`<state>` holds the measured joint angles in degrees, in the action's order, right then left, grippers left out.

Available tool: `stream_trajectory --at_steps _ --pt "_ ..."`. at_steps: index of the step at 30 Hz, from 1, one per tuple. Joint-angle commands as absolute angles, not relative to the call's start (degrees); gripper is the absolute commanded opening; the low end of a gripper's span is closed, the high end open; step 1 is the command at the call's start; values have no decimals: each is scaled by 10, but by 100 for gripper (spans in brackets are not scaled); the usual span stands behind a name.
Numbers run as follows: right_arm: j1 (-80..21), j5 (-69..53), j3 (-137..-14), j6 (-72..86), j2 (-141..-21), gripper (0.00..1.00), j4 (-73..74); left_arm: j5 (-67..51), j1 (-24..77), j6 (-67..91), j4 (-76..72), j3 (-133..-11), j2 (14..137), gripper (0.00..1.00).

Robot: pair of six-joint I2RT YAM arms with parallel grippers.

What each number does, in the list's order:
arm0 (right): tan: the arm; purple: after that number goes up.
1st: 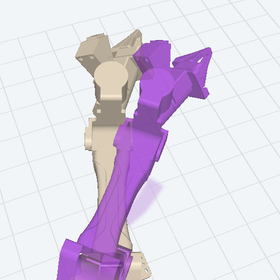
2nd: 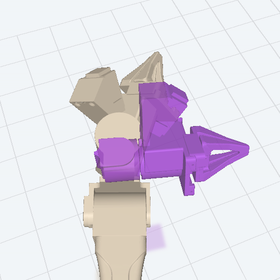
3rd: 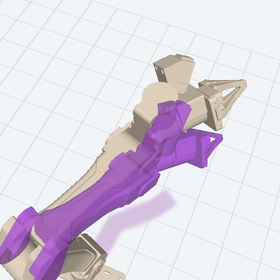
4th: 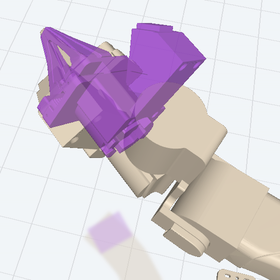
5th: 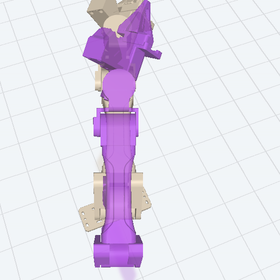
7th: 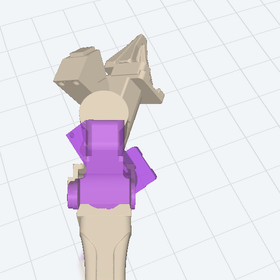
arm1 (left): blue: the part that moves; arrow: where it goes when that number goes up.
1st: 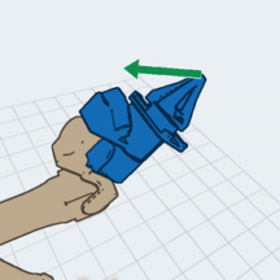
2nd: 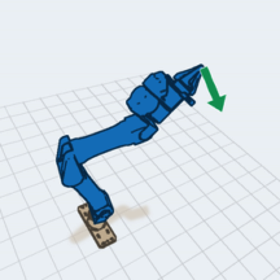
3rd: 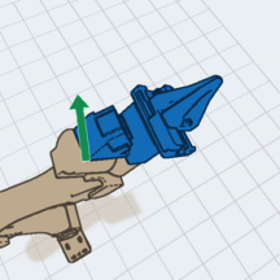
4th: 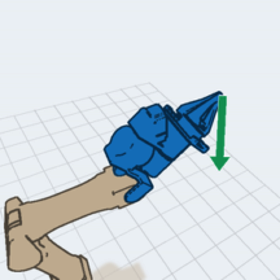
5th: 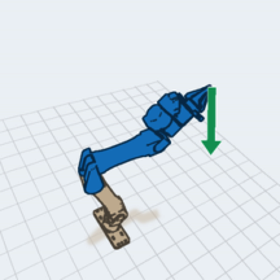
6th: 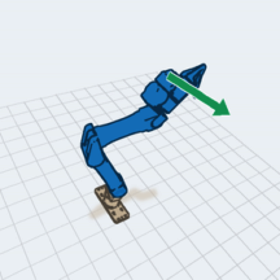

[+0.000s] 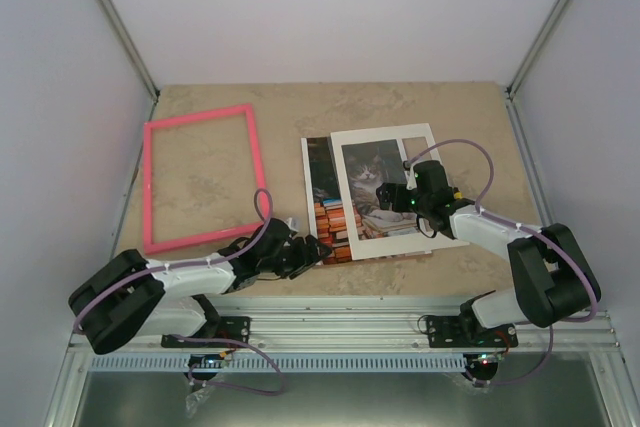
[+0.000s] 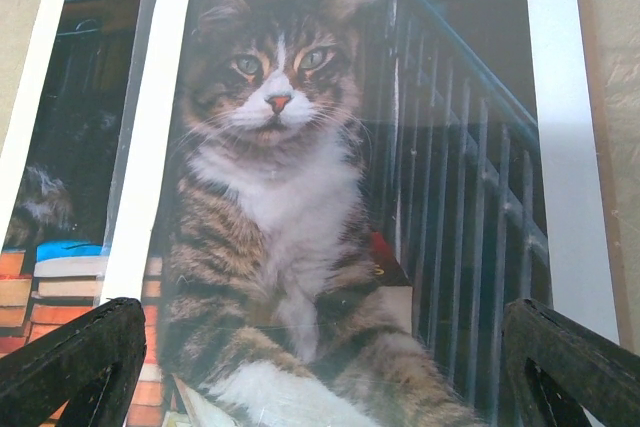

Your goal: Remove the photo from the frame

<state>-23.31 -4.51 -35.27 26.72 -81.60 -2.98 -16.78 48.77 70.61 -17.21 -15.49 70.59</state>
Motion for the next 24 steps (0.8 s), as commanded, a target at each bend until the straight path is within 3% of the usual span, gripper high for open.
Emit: stream_trajectory --at_steps 1,19,24 --pt "-231 -50 -352 265 -820 98 -42 -163 492 718 -211 -153 716 72" --pt "-231 -52 -352 264 -816 98 -42 -128 484 736 -337 -157 794 74" --pt "-231 -52 -352 264 -815 98 -41 -143 456 717 -368 -169 830 70"
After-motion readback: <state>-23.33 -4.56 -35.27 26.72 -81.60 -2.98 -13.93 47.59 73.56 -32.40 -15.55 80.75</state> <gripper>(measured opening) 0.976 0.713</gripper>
